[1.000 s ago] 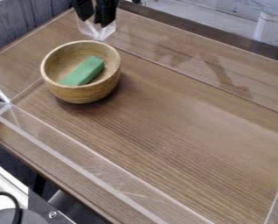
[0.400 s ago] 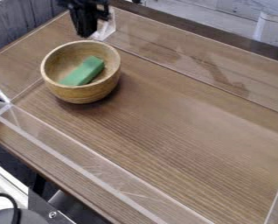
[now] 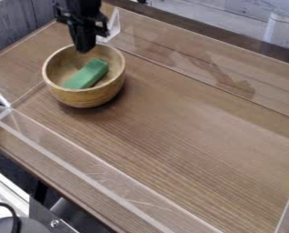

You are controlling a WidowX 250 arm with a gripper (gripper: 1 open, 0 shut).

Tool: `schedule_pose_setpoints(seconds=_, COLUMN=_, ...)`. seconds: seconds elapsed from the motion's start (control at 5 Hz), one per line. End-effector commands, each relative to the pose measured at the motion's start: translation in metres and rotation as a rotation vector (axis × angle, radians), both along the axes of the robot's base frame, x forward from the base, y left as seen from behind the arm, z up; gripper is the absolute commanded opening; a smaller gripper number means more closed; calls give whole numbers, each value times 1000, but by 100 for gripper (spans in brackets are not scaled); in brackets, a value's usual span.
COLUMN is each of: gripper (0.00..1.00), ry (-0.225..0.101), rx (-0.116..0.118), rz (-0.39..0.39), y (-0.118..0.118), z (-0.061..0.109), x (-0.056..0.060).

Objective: Put the green block in the brown bowl

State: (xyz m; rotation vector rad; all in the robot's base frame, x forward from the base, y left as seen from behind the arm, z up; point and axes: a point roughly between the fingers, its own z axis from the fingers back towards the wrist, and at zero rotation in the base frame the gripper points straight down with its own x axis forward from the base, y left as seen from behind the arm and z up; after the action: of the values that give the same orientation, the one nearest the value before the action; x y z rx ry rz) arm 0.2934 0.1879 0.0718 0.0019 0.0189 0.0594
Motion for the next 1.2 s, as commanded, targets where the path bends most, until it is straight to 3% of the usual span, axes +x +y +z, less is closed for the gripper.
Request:
schedule_pose_setpoints(seconds=0.0, gripper=0, ry=-38, rx=36, rz=5, y=10, z=9, x=6)
schedule_pose_setpoints(seconds=0.2, gripper=0, ry=-32, rx=31, rz=6, y=10, z=4, x=6)
schedule_pose_setpoints(seconds=0.4, gripper=100, ry=-29, rx=27, rz=7, y=10, z=6, x=6)
schedule_pose_setpoints(seconds=0.6, gripper=100, ry=-27, rx=21, rz=8, y=9, z=8, x=6)
schedule_pose_setpoints(seconds=1.0, gripper=100, ry=-83, rx=10, rz=6, y=3, z=40, x=8)
